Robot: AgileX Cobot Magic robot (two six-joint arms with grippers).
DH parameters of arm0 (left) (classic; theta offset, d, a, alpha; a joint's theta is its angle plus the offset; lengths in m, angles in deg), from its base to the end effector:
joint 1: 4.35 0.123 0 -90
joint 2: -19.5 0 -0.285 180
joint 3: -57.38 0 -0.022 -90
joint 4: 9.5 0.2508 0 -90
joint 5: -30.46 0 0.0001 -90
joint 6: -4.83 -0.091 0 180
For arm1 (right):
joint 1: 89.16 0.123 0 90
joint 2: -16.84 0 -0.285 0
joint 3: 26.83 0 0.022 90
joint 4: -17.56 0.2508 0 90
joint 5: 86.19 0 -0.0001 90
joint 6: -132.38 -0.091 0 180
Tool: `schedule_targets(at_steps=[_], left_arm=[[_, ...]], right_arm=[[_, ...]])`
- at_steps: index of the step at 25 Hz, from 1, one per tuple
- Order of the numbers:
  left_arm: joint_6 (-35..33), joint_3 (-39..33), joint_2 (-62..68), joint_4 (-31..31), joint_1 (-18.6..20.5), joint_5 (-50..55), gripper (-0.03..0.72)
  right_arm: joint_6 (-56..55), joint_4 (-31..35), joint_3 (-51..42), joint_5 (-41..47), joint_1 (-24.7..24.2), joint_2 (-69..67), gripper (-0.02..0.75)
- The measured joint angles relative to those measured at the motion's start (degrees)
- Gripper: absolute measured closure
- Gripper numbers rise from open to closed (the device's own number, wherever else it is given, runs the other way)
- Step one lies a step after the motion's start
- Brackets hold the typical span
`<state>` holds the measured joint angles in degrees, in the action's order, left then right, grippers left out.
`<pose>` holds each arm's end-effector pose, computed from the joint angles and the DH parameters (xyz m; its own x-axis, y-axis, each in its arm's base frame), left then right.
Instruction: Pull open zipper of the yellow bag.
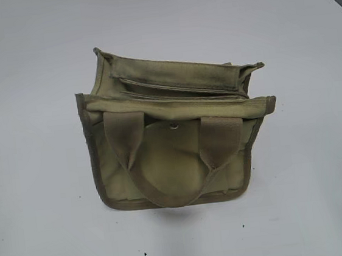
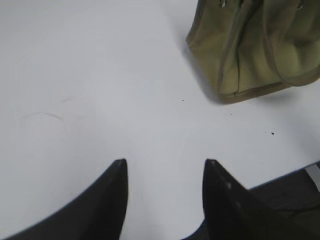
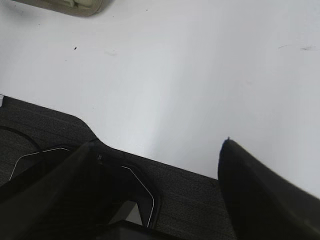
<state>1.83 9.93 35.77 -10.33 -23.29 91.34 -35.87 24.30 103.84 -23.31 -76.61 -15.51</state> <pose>0.0151 -0.0064 0.2819 -0.5214 0.2268 -0.8226 0.3584 0.9331 0.0301 0.0534 0.0216 0.2599 -0.7431 -0.3189 -0.5883 -0.3919 0.9200 -0.0038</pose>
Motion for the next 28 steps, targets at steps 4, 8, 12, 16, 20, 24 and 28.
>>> schedule_targets(at_steps=[4, 8, 12, 16, 20, 24, 28], left_arm=[[0.0, 0.0, -0.06, 0.0, 4.71, 0.0, 0.317], [0.0, 0.0, -1.71, 0.04, 10.63, -0.03, 0.322], [0.0, 0.0, -4.88, 0.11, 13.79, -0.03, 0.325], [0.0, 0.0, -8.46, 0.16, 14.34, 0.01, 0.325], [0.0, -0.02, -8.79, 0.16, 14.34, 0.01, 0.326], [0.0, -0.07, -8.79, 0.16, 14.34, 0.01, 0.344], [0.0, -0.07, -8.79, 0.16, 14.34, 0.01, 0.357]], right_arm=[[0.0, 0.4, -0.02, 0.0, -2.42, 1.16, 0.163], [0.0, 1.1, -0.07, -0.16, -9.24, 7.11, 0.163], [0.0, 2.13, -0.14, -0.16, -12.87, 14.64, 0.163], [0.0, 2.42, -0.14, -0.16, -13.0, 21.11, 0.163], [0.0, 2.6, -0.14, -0.38, -13.0, 24.78, 0.163], [0.0, 2.62, -0.14, -0.37, -13.05, 24.91, 0.163], [0.0, 2.68, -0.14, -0.37, -13.05, 24.91, 0.163]])
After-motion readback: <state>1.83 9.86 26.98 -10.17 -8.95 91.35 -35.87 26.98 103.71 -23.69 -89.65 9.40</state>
